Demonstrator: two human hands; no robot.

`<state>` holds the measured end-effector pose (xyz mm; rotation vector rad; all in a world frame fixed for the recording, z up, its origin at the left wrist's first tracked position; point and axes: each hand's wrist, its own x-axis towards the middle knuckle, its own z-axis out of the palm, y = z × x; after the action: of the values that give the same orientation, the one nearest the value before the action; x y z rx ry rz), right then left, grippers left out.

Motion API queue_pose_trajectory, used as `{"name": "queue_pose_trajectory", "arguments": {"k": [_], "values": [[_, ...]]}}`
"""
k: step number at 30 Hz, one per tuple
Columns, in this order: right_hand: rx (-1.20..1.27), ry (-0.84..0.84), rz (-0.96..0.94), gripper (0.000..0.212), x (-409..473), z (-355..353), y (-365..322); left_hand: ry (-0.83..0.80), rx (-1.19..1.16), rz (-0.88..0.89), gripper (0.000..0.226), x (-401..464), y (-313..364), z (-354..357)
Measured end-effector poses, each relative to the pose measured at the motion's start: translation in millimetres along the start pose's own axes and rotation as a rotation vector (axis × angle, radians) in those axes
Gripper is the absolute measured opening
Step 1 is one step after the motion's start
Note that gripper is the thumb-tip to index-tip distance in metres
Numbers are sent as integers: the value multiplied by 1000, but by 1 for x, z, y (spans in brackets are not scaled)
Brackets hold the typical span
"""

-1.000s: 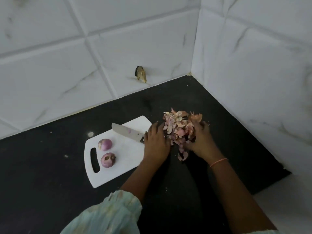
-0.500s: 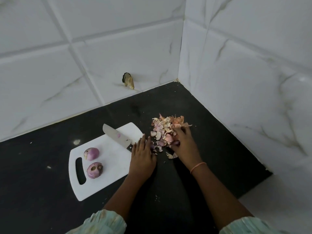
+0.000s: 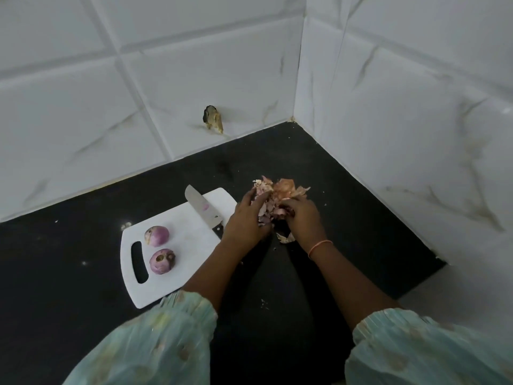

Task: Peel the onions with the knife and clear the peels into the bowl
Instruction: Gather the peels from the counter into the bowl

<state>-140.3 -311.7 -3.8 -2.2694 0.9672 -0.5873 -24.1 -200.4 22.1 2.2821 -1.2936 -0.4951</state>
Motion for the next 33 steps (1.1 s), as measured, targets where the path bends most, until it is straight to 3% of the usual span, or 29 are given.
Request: {"name": "queue_pose_trajectory", "arguments": {"k": [3,5,7,11,17,25,33], "values": [[176,58,88,24,0,-9,-4,-127,86,41,72,24,10,7],[288,76,142,21,-1,-12,-6,-83,86,48,50,32,13,12],[440,65,248,20,-2,-15,-7,26,-10,35,32,33,15,13],[634,108,342,21,-7,-26,-14,180,-253,-17,23,29,20,4],[933,138,468,35,-17,-50,-31,219,-622,-137,21,16,32,-2],[899,156,453,31,-56,-99,-33,176,-776,-47,14,-27,77,-11],[834,311,523,36,-188,-168,14,-116,-809,104,16,-111,151,45]]}}
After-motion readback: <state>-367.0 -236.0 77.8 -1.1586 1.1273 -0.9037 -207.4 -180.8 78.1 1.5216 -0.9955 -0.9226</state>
